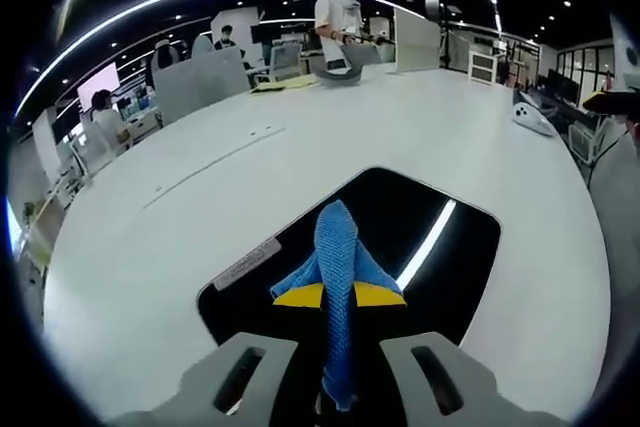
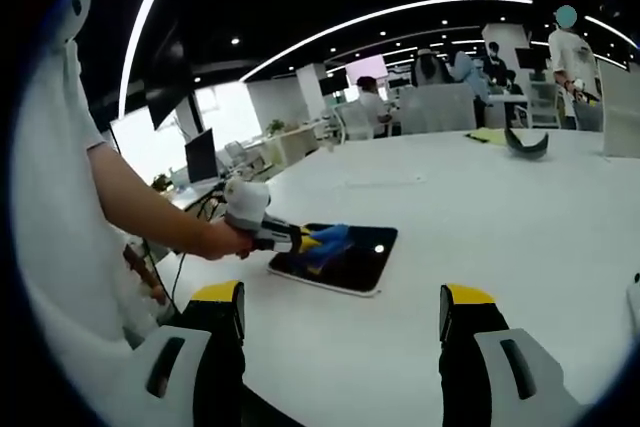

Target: Wipe the mirror surface with the cleaning cloth until all visible marks leave the cleaned area.

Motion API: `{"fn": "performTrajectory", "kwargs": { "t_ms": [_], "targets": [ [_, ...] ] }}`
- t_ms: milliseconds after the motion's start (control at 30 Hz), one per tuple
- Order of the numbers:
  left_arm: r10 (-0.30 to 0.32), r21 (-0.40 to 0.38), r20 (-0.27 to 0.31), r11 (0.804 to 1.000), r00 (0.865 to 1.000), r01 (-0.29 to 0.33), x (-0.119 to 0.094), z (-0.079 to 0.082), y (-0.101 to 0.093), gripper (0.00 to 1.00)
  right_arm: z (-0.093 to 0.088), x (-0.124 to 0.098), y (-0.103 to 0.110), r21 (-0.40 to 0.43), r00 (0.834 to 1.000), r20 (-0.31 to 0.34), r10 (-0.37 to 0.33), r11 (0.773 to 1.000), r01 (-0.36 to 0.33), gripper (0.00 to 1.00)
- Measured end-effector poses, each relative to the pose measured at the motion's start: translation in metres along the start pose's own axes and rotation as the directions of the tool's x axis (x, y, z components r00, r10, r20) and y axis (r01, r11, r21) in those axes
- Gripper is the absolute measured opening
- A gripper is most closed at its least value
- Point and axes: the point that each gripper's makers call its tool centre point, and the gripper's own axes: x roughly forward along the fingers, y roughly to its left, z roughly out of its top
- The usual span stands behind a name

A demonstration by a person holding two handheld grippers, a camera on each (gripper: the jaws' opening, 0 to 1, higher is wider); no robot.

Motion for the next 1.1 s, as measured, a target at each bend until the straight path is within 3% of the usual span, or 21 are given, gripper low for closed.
{"fn": "performTrajectory", "kwargs": {
  "t_ms": [1100],
  "targets": [
    [0.076,-0.047,-0.01,0.996,0.997,-0.076,-0.032,-0.028,0.03,0.06,0.001,0.003,0.011,-0.021,0.999,-0.001,0.04,0.999,-0.04,0.79]
  ]
}}
